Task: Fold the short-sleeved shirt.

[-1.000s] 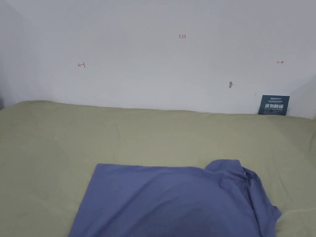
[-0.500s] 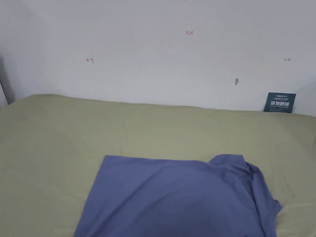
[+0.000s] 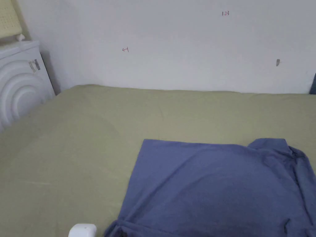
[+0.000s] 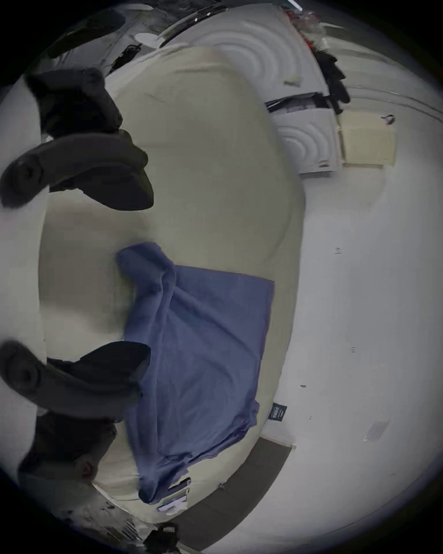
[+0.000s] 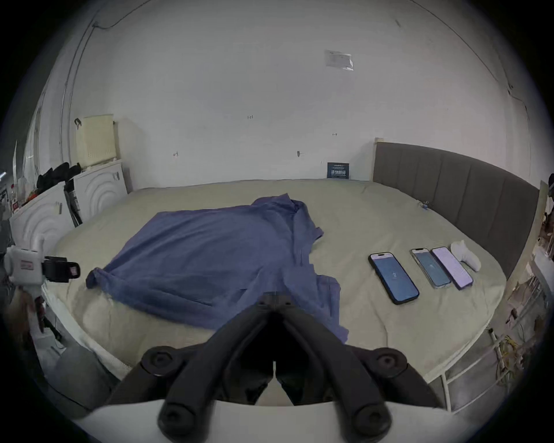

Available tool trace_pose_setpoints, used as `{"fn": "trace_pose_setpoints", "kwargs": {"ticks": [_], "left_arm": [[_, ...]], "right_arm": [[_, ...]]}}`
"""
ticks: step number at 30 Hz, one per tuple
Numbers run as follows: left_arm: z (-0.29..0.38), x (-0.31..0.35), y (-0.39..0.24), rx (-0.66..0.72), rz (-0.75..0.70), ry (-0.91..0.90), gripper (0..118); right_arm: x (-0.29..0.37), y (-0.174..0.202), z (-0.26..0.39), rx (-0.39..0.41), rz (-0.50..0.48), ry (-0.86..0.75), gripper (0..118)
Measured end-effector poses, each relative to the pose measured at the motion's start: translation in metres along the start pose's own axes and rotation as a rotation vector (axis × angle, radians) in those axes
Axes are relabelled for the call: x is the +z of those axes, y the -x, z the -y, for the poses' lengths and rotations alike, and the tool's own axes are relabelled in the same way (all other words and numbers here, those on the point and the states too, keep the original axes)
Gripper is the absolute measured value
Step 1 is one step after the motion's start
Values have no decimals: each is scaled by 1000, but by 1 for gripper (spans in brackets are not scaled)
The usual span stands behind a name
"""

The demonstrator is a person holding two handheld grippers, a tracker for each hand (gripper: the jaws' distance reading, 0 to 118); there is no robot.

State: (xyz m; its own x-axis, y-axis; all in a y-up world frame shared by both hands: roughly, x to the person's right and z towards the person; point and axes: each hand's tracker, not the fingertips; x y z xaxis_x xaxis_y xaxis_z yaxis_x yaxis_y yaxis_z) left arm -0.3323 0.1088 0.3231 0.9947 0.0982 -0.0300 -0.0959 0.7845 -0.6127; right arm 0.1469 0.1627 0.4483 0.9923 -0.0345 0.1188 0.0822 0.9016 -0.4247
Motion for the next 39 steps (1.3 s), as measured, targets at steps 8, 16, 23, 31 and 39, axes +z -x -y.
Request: {"fn": "trace_pose_setpoints", "kwargs": {"ticks": [8, 16, 23, 31, 39], "left_arm": [[-21, -71, 0, 28, -18, 190, 87], [-18, -57, -24, -50, 10, 120, 11], [-20, -47, -18, -9, 41, 122, 11], [-22, -42, -14, -45, 57, 111, 11], [-52, -34, -6, -152, 87, 67, 11]], "right_arm": [[-11, -22, -10, -17, 46, 32, 0], [-64, -52, -5, -22, 72, 269, 97], [-111, -57, 0, 27, 26, 418, 56], [-105, -57, 1, 27, 27, 353, 2], [-102, -54, -40, 90, 16, 223, 2]]}}
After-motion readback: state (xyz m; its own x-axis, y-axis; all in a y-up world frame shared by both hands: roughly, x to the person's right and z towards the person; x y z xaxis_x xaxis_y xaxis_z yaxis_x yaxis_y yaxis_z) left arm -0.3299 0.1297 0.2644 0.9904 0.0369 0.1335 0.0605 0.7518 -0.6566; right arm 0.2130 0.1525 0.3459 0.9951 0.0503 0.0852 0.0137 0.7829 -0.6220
